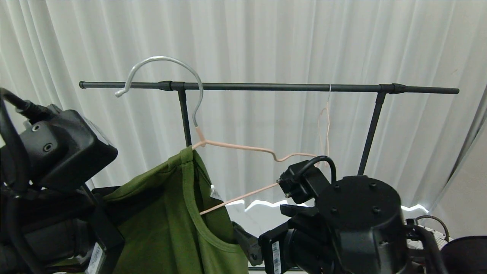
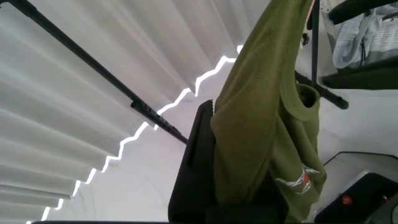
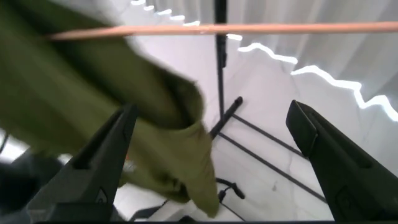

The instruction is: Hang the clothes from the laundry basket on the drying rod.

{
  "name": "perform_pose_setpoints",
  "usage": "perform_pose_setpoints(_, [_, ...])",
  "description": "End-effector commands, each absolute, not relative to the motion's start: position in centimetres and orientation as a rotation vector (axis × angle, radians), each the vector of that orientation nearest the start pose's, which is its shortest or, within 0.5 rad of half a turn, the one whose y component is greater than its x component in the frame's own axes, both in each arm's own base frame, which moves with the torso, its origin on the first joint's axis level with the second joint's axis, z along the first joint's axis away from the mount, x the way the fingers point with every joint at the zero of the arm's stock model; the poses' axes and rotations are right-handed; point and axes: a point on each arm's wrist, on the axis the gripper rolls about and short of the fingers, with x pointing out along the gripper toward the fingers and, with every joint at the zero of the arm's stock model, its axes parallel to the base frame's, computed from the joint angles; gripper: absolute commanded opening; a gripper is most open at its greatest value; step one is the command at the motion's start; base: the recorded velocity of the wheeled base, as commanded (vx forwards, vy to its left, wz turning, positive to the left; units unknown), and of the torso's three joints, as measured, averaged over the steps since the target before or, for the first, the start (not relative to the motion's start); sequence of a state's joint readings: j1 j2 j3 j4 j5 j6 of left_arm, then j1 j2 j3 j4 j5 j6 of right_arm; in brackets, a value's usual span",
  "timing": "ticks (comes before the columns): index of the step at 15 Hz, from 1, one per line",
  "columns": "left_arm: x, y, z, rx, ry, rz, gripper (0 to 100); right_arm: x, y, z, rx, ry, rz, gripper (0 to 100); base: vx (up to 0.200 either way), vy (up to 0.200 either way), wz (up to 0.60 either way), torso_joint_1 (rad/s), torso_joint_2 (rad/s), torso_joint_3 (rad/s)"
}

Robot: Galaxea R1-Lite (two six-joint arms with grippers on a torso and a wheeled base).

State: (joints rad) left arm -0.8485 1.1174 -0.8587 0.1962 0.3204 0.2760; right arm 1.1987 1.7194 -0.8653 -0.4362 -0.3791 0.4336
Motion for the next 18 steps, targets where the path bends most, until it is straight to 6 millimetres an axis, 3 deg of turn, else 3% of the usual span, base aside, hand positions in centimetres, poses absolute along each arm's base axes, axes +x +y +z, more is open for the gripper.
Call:
perform_pose_setpoints(1, [10.3,-10.7,25.6,0.516,0.305,-0.574,0,13.2,29.4,15.6,0.077,0.502,0.681,100,0.0,0.0,0.0,0.0,0.0,0.0])
perform_pose_setpoints(8, [10.3,-10.7,25.8,0.51,0.294,-0.574,0,13.0,30.1,12.3,-0.009,0.557,0.626,100,0.0,0.0,0.0,0.0,0.0,0.0])
perform_pose_setpoints(14, [10.3,-10.6,25.7,0.52,0.297,-0.567,0,12.1,26.9,10.1,-0.105,0.612,0.556,100,0.0,0.0,0.0,0.0,0.0,0.0])
perform_pose_setpoints(18, [10.3,-10.5,24.8,0.547,0.328,-0.551,0,14.1,23.3,9.7,-0.13,0.632,0.422,100,0.0,0.0,0.0,0.0,0.0,0.0])
